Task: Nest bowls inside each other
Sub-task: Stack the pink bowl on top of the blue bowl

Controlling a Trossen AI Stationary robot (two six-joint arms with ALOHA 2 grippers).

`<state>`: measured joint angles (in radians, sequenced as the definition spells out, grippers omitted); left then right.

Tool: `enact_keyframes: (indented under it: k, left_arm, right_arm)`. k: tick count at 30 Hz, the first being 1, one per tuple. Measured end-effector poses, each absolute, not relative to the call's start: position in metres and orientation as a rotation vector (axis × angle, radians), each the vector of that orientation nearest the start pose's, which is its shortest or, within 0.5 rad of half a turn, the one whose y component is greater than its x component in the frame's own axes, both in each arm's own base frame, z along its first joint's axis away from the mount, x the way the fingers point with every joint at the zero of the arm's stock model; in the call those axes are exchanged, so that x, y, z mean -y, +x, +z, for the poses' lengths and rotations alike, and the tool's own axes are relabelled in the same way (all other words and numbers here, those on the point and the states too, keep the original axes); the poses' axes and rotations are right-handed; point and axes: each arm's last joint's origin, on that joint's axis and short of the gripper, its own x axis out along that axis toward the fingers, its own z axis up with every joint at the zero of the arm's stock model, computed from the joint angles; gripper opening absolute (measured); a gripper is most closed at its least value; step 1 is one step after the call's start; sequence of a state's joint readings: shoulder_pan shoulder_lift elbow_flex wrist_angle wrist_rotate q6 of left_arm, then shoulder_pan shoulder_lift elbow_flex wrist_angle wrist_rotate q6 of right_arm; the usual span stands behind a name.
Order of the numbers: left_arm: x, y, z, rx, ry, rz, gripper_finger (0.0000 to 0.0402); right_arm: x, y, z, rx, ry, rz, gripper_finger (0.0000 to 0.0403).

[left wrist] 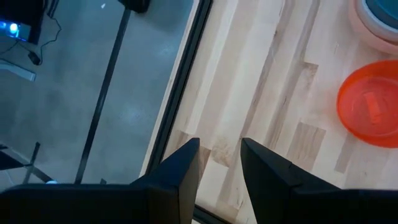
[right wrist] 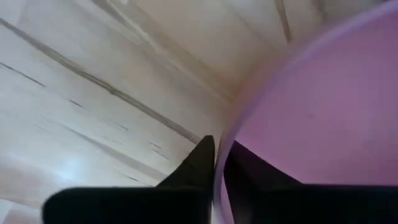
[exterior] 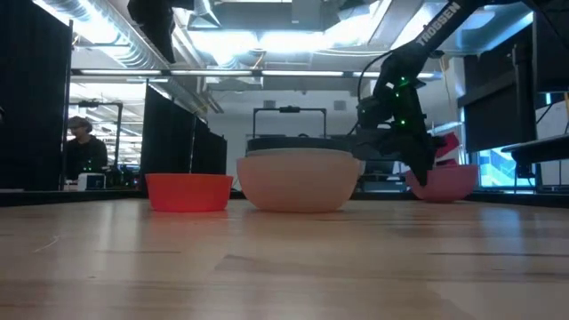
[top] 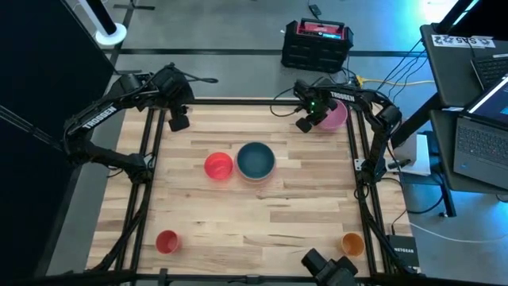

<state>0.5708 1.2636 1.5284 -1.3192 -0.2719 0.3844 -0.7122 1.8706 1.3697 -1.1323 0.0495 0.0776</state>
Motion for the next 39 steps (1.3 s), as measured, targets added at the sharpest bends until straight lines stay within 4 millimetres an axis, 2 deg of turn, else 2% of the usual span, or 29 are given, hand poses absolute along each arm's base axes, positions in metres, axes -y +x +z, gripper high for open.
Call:
enact_keyframes:
  k: [8,14,16,21,25,28,39]
  left_arm:
    - [-0.118,0.17,0.393,-1.218,0.166,0.532,0.0104]
    - [-0.117,0.169,0.392,-1.234,0.165,0.525,0.0104]
    - [-0.117,0.168,0.392,-1.244,0.168,0.518,0.0104]
    - [-0.114,0.164,0.39,-1.283,0.138,0.515,0.0104]
    - [-0.113,0.163,0.389,-1.295,0.096,0.534,0.0104]
    - [-0.113,0.162,0.389,-1.295,0.082,0.542,0.0104]
    - [-0.113,0.162,0.389,-1.285,0.048,0.568,0.0104]
  right_arm:
    - [0.169,0.302,0.237,-1.468,0.453,-0.472,0.0006]
    - [0.123,0.328,0.27,-1.399,0.356,-0.33,0.0]
    - [0.103,0.34,0.287,-1.341,0.306,-0.278,0.0]
    - [0.06,0.356,0.322,-1.238,0.26,-0.207,0.0]
    - [0.035,0.363,0.336,-1.17,0.243,-0.154,0.0]
    - [0.028,0.374,0.329,-1.182,0.239,-0.127,0.0]
    - [0.008,0.416,0.282,-1.305,0.239,-0.044,0.0]
